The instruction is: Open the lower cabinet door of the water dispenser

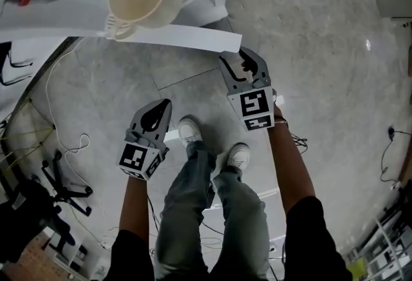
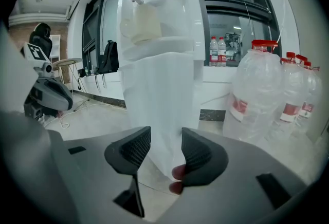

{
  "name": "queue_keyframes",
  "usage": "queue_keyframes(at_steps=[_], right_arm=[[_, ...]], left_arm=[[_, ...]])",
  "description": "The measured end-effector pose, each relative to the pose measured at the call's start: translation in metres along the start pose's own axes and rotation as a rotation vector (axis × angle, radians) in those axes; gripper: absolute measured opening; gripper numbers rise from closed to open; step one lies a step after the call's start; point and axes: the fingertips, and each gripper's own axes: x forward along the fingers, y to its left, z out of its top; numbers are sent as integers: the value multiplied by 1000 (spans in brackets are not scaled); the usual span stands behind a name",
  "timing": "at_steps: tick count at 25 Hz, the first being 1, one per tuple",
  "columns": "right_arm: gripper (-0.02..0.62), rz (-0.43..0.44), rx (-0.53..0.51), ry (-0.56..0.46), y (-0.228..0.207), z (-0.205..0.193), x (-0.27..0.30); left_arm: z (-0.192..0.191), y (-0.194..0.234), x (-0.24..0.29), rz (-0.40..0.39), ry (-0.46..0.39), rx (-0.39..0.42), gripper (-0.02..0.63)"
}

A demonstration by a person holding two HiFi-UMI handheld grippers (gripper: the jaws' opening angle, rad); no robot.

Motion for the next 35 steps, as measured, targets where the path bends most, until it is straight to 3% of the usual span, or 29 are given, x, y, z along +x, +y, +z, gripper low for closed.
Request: queue_keyframes(at_steps=[6,9,13,18,25,35], right_arm=[[192,9,9,17,29,-15,-16],[192,11,23,26,43,-19,-23],[192,14,-36,53,59,-25,-30],[193,0,-29,58,84,-31,-40],[192,17,-42,50,132,-43,-54],[190,46,-44,99,191,-52,-63]], left_arm=[[-26,-17,-41,63,-19,-52,12],[-48,-20,-67,97,31,-97,12],[-63,-20,-97,122,41,-107,12],[-77,-17,-125,130,-14,-140,12],[-90,-29,-136,72,-39,-92,12],[-113,-26,-187,74,-29,-106,12]])
